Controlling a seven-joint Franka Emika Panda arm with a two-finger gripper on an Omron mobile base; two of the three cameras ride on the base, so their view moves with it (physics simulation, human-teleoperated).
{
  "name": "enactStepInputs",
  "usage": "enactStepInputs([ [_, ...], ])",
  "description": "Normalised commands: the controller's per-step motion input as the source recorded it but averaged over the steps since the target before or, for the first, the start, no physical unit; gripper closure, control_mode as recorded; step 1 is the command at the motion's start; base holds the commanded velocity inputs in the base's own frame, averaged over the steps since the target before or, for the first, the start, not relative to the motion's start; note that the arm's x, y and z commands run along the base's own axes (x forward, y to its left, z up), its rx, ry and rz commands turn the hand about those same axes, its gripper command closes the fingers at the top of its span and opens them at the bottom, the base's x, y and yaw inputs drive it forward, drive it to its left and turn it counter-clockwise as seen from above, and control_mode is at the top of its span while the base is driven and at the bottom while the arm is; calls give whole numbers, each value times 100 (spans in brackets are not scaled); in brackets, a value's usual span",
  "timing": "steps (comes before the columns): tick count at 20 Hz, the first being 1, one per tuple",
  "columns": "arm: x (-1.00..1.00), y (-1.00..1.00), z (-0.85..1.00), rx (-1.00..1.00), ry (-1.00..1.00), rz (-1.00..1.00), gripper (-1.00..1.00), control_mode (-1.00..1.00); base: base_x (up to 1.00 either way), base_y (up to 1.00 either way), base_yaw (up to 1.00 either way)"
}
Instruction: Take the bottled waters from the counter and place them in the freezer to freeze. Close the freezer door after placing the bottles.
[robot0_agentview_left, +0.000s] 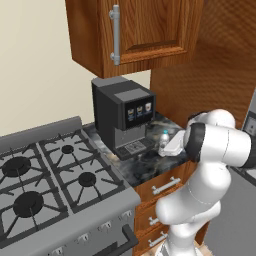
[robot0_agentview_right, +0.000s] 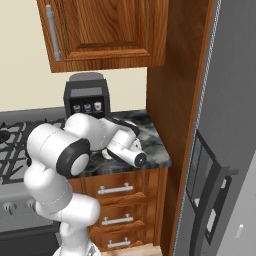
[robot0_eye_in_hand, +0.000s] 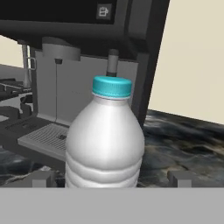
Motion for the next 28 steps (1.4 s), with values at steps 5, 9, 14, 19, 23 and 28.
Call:
enactStepInputs([
  [5,5,7,0,0,0,4,-100,-100,0,0,0],
  [9,6,4,0,0,0,3,-100,-100,0,0,0],
  [14,9,1,0,0,0,0,-100,-100,0,0,0],
  [19,2,0,0,0,0,0,-100,-100,0,0,0],
  [23,1,0,0,0,0,0,100,-100,0,0,0],
  [28,0,0,0,0,0,0,100,-100,0,0,0],
])
